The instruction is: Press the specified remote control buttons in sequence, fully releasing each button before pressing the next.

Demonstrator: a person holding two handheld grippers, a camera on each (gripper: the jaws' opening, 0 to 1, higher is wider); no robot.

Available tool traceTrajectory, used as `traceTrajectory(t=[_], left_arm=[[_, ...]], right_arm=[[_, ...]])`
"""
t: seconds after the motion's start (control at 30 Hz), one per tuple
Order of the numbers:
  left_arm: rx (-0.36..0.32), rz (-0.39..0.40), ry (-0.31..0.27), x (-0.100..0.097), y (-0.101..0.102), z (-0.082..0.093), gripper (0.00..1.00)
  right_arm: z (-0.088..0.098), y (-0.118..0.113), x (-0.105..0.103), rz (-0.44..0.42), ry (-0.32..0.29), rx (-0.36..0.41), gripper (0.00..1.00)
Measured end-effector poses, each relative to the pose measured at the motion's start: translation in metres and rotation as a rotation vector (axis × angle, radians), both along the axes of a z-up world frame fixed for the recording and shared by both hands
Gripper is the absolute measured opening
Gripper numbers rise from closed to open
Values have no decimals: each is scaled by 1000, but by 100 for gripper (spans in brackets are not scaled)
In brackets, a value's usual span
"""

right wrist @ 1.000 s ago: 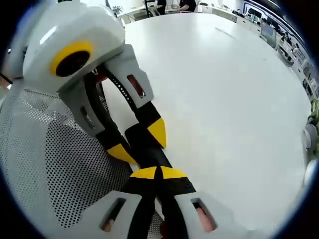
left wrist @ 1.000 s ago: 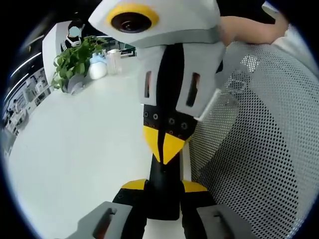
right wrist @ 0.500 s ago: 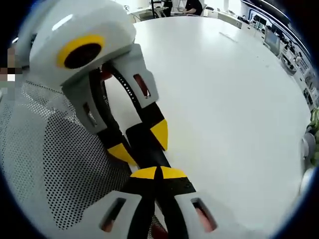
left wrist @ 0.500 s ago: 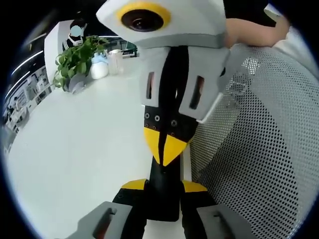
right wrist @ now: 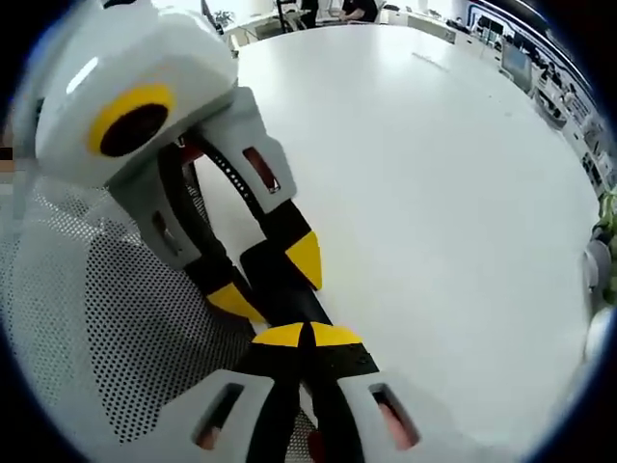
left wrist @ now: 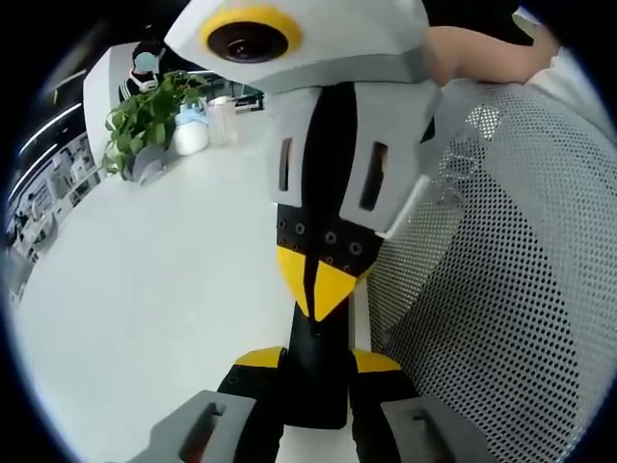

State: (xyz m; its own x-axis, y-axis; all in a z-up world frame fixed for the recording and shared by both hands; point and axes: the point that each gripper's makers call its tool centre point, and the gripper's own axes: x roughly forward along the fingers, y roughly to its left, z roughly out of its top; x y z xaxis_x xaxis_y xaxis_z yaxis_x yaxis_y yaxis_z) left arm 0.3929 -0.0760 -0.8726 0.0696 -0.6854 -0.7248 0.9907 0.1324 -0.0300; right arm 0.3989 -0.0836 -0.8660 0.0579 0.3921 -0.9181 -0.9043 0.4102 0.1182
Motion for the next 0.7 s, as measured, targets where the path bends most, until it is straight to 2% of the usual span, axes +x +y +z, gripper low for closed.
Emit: traceTrajectory(t=[0.2, 0.3, 0.37, 0.5, 0.7], left_arm=[[5, -4, -2, 0, 0, 0, 25], [-2, 0, 5, 0, 0, 0, 25], [-5, 1, 9, 0, 0, 0, 25], [-3, 3, 5, 0, 0, 0, 25], [-4, 4, 5, 0, 0, 0, 25]], right_arm=[[0, -1, 1, -34, 15, 19, 0], [0, 0, 1, 10, -9, 1, 0], [0, 0, 1, 9, -11, 3, 0], [0, -1, 2, -29, 15, 27, 0], [0, 0, 1, -24, 21, 5, 0]])
